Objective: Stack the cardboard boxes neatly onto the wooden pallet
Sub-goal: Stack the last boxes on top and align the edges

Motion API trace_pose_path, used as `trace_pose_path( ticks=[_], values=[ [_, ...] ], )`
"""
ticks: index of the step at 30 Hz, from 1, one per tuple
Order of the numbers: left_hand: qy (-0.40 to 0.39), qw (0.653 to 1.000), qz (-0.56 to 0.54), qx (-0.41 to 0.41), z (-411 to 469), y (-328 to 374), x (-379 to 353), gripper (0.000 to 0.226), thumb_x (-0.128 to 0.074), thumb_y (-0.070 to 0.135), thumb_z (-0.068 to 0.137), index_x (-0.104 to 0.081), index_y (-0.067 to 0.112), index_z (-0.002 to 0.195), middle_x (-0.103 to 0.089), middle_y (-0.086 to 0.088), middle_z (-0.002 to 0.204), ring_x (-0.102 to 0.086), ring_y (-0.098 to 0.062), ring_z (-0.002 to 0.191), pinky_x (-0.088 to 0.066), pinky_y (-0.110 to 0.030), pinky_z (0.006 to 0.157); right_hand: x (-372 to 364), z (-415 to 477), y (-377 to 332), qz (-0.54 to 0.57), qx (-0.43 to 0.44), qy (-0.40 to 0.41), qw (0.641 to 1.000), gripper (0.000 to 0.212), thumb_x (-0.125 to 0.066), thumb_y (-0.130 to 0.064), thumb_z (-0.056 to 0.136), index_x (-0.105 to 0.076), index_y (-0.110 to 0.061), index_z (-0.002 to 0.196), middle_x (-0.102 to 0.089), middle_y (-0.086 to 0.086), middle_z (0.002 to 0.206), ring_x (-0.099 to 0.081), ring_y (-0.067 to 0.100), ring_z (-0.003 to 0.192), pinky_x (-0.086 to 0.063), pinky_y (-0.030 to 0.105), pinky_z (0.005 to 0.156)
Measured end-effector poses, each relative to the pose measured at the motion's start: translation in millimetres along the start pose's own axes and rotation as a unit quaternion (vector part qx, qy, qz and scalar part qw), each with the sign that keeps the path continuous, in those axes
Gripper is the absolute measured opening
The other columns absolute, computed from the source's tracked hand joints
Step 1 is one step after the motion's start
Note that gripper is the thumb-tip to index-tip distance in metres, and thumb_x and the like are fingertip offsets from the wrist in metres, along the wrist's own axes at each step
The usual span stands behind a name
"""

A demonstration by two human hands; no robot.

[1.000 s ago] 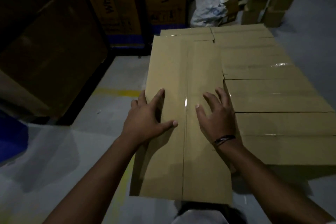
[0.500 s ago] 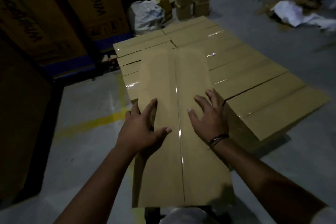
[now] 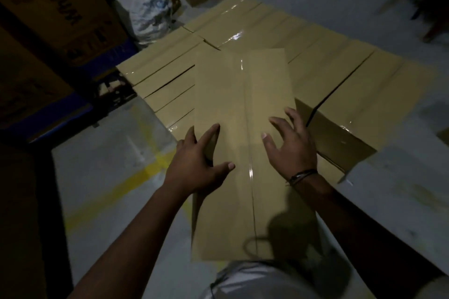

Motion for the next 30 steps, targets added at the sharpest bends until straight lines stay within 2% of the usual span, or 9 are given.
trace_pose_path(
  ticks=[4, 8, 13, 18, 24, 30],
  values=[
    [-0.022, 0.999, -0.03, -0.031, 17.2, -11.9, -6.6, 0.1, -0.072, 0.074, 0.071, -0.016, 0.058, 0.153, -0.018, -0.015, 0.164, -0.017, -0.035, 0.15, -0.033, -0.051, 0.114, -5.9, -10.6, 0.4, -0.045, -0.015, 0.022, 0.999, 0.042, -0.06, -0.048, 0.091, -0.06, -0.03, 0.129, -0.032, -0.004, 0.156, -0.043, 0.024, 0.134, -0.043, 0.049, 0.105],
    [-0.056, 0.994, -0.06, -0.073, 41.1, -21.4, -23.0, 0.098, -0.072, 0.076, 0.07, -0.021, 0.058, 0.152, -0.023, -0.014, 0.163, -0.019, -0.033, 0.151, -0.036, -0.054, 0.114, -13.9, -17.4, 11.0, -0.075, -0.084, 0.046, 0.993, 0.043, -0.06, -0.047, 0.091, -0.059, -0.03, 0.131, -0.032, -0.005, 0.156, -0.043, 0.026, 0.132, -0.039, 0.049, 0.107],
    [-0.095, 0.982, -0.101, -0.124, 81.7, -43.3, -36.3, 0.097, -0.07, 0.08, 0.064, -0.031, 0.054, 0.149, -0.036, 0.006, 0.151, -0.047, -0.028, 0.134, -0.048, -0.051, 0.106, -37.1, -24.0, 8.6, -0.079, -0.151, 0.092, 0.981, 0.042, -0.06, -0.046, 0.089, -0.063, -0.025, 0.125, -0.038, -0.002, 0.152, -0.052, 0.027, 0.124, -0.046, 0.049, 0.1],
    [-0.133, 0.967, -0.062, -0.21, 113.9, -64.3, -26.2, 0.096, -0.073, 0.072, 0.071, -0.032, 0.046, 0.153, -0.03, -0.005, 0.16, -0.033, -0.028, 0.146, -0.039, -0.048, 0.113, -64.6, -34.8, -15.3, -0.096, -0.228, 0.127, 0.961, 0.038, -0.06, -0.045, 0.089, -0.062, -0.028, 0.123, -0.037, -0.007, 0.152, -0.055, 0.026, 0.122, -0.047, 0.046, 0.098],
    [-0.187, 0.943, -0.041, -0.272, 148.9, -93.4, -19.9, 0.098, -0.064, 0.083, 0.068, -0.026, 0.052, 0.152, -0.036, -0.002, 0.155, -0.045, -0.036, 0.135, -0.048, -0.053, 0.103, -87.0, -41.6, -51.2, -0.114, -0.296, 0.169, 0.933, 0.039, -0.061, -0.043, 0.091, -0.061, -0.027, 0.126, -0.035, -0.006, 0.153, -0.051, 0.026, 0.124, -0.038, 0.043, 0.105],
    [-0.208, 0.934, 0.002, -0.289, 177.6, -95.9, -27.0, 0.102, -0.064, 0.086, 0.067, -0.022, 0.051, 0.153, -0.026, -0.01, 0.161, -0.041, -0.045, 0.135, -0.048, -0.054, 0.103, -115.2, -33.2, -50.9, -0.108, -0.317, 0.163, 0.928, 0.049, -0.062, -0.046, 0.089, -0.055, -0.026, 0.134, -0.027, -0.003, 0.156, -0.046, 0.029, 0.129, -0.038, 0.048, 0.109]
  ],
)
Point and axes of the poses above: each hand's wrist, its own z-axis towards the middle knuckle, its own x-axis out of the back of the hand, y = z × x, the point moved 7 cm from there along z, towards the middle knuckle
